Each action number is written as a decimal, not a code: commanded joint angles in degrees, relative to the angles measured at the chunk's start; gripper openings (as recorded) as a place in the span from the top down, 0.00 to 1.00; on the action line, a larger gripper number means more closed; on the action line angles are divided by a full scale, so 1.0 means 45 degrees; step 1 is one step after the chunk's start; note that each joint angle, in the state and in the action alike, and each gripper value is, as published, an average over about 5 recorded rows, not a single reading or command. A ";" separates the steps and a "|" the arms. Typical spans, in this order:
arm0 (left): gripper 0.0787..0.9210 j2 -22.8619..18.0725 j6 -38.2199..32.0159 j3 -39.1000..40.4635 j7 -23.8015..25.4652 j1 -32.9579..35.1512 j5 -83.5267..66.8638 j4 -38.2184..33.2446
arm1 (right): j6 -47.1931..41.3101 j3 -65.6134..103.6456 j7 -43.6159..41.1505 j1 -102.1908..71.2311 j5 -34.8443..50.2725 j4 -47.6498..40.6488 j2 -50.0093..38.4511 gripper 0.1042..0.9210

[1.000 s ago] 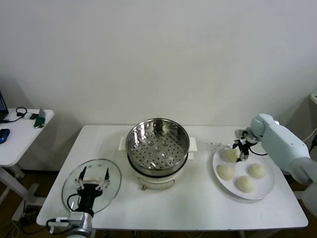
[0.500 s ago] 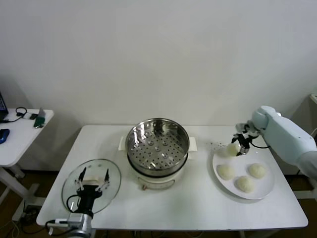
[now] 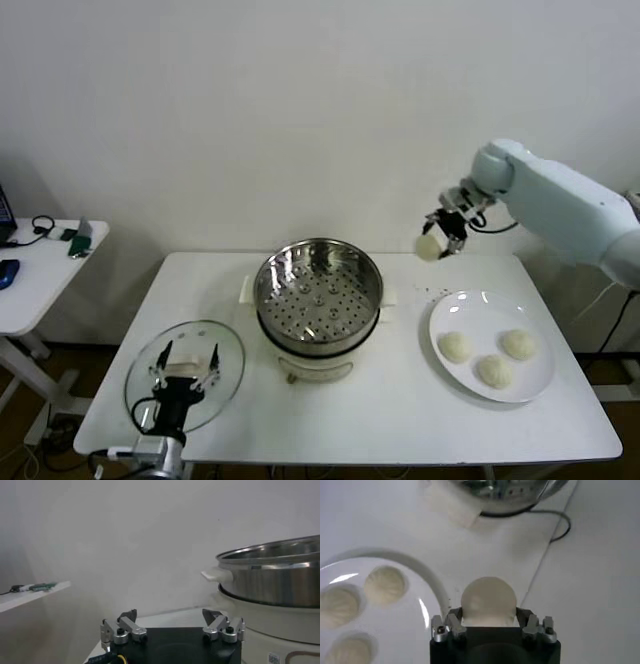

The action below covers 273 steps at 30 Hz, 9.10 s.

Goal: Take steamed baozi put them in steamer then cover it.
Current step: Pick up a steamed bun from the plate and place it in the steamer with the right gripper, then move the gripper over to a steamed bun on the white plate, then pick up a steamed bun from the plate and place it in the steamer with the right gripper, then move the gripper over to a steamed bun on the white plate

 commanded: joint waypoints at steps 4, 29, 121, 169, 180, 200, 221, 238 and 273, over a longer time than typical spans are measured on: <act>0.12 0.0044 -0.0020 -0.0046 0.0018 0.0156 -0.0056 -0.0105 | 0.0902 -0.1031 -0.0212 0.1314 0.0488 0.0219 0.3034 0.27; 0.12 0.0307 0.0253 0.0066 0.0192 0.0324 -0.0027 -0.0722 | 0.4128 -0.0111 0.0562 -0.2366 -0.5985 -0.1224 0.5205 0.27; 0.12 0.0020 0.0300 -0.0183 -0.0003 0.1106 0.0352 -0.1054 | -0.5684 0.1266 0.2416 -0.6553 0.0990 0.2112 -0.4727 0.12; 0.12 0.0027 0.0403 0.0186 -0.0032 0.1246 0.0464 -0.1542 | -0.6365 -0.6377 0.2485 0.4709 0.9839 0.3856 -0.2589 0.29; 0.12 0.0066 0.0369 0.0540 -0.0049 0.1295 0.0788 -0.1706 | -0.7027 -0.6658 0.3229 0.4581 1.1742 0.3665 0.1423 0.29; 0.12 -0.0157 0.0476 0.0362 -0.0177 0.1479 0.1445 -0.2154 | -0.7277 -0.6316 0.3662 0.0967 1.1070 0.1187 0.4973 0.29; 0.12 -0.0020 0.0469 0.0157 -0.0190 0.1440 0.1136 -0.1834 | -0.7316 -0.6098 0.3527 -0.0075 1.0108 0.0683 0.5079 0.16; 0.12 -0.0019 0.0555 0.0163 -0.0206 0.1472 0.1071 -0.1943 | -0.6760 -0.6645 0.2392 0.3592 1.0035 0.4273 0.0902 0.12; 0.12 -0.0154 0.1176 -0.0511 -0.0211 0.1839 0.0737 -0.1954 | -0.5717 -0.2300 0.2138 -0.3946 0.1151 0.5390 -0.7947 0.12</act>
